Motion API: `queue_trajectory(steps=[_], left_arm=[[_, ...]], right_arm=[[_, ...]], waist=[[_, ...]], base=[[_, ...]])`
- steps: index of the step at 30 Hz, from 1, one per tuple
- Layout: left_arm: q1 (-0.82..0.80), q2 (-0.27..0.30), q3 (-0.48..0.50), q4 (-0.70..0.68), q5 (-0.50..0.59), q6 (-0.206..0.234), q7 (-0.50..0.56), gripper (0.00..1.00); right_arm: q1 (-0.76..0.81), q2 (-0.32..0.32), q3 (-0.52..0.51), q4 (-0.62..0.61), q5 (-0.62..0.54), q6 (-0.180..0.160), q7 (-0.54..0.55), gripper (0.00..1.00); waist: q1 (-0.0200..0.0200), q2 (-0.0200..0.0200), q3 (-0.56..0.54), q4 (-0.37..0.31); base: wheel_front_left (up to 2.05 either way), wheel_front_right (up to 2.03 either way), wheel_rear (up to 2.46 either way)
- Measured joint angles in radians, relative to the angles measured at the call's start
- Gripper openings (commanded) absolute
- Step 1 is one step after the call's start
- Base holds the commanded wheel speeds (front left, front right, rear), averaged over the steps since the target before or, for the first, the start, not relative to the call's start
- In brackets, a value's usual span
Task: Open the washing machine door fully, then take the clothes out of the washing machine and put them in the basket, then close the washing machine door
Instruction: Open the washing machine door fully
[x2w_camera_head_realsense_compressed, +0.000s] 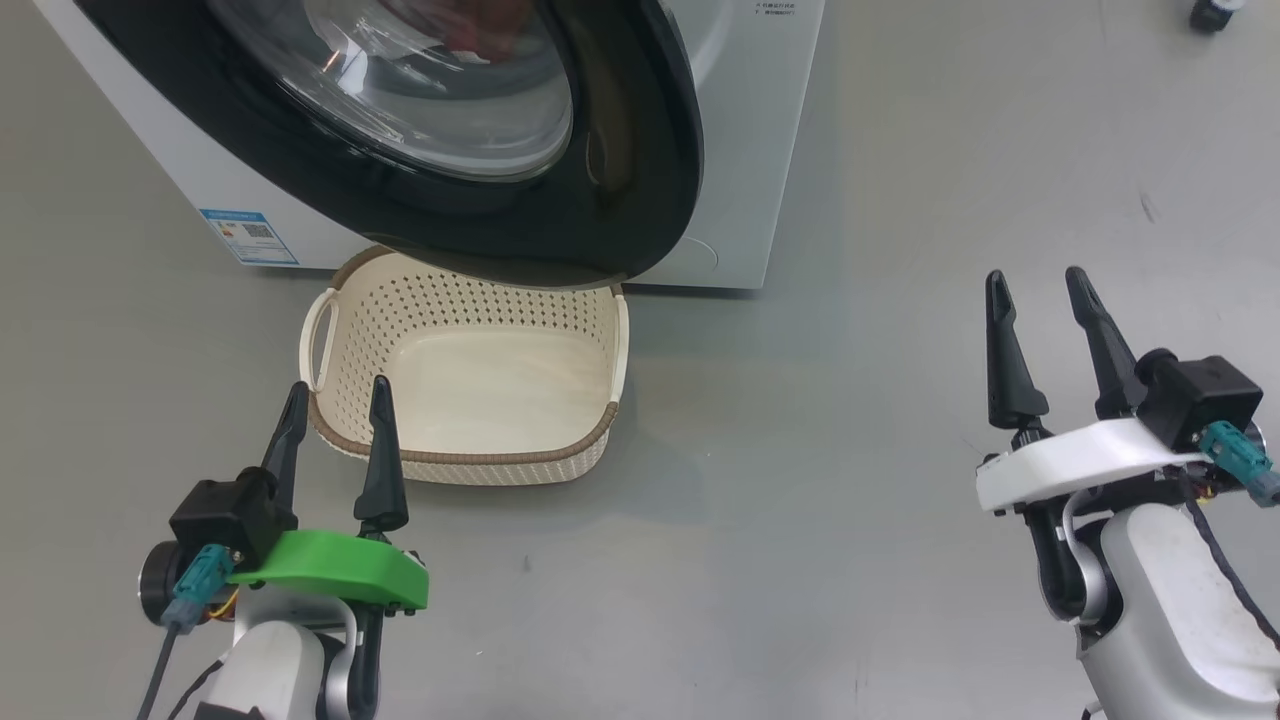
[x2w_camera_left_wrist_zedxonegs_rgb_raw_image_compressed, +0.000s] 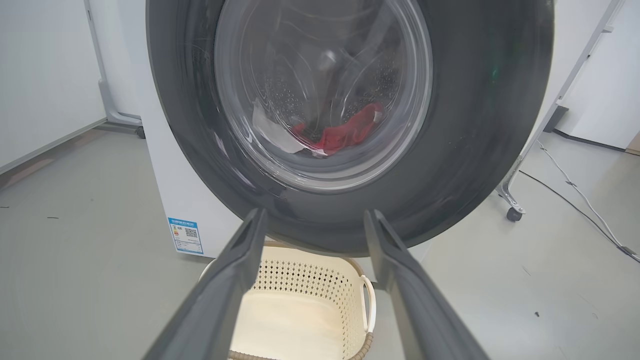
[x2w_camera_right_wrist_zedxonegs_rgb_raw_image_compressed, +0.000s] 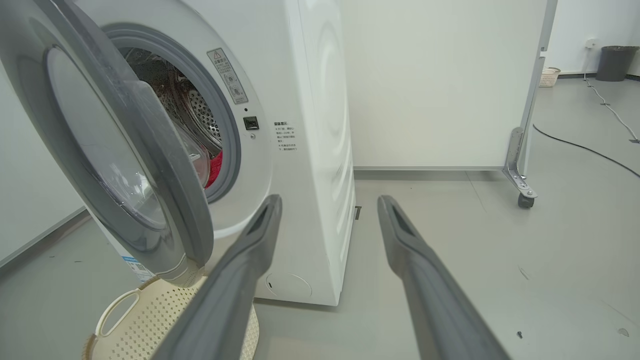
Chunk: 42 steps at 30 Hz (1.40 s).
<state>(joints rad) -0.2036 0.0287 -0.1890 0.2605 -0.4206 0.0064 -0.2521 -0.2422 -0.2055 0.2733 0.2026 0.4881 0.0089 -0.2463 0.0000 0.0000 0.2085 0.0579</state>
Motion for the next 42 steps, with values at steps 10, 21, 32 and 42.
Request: queue_trajectory(steps=[10,21,32,42], left_arm=[[-0.013,0.001,-0.024,-0.011,0.000,-0.003,0.000,1.00],[-0.074,0.000,-0.069,-0.016,-0.001,-0.009,0.000,1.00],[-0.110,0.000,-0.097,-0.016,-0.030,-0.011,0.000,1.00],[-0.118,0.000,-0.107,-0.016,-0.043,-0.011,0.000,1.00]], right_arm=[[-0.165,-0.023,0.003,-0.052,0.014,0.046,0.067,1.00],[-0.382,0.035,-0.069,-0.061,0.231,0.061,0.231,1.00],[-0.513,0.087,-0.138,0.013,0.451,0.054,0.405,0.00],[-0.604,0.121,-0.204,0.091,0.705,0.000,0.585,0.00]], waist=[[0.0000,0.0000,0.066,0.018],[0.0000,0.0000,0.153,0.068],[0.0000,0.0000,0.216,0.136],[0.0000,0.0000,0.251,0.182]], base=[[0.00,0.00,0.00],[0.00,0.00,0.00],[0.00,0.00,0.00],[0.00,0.00,0.00]])
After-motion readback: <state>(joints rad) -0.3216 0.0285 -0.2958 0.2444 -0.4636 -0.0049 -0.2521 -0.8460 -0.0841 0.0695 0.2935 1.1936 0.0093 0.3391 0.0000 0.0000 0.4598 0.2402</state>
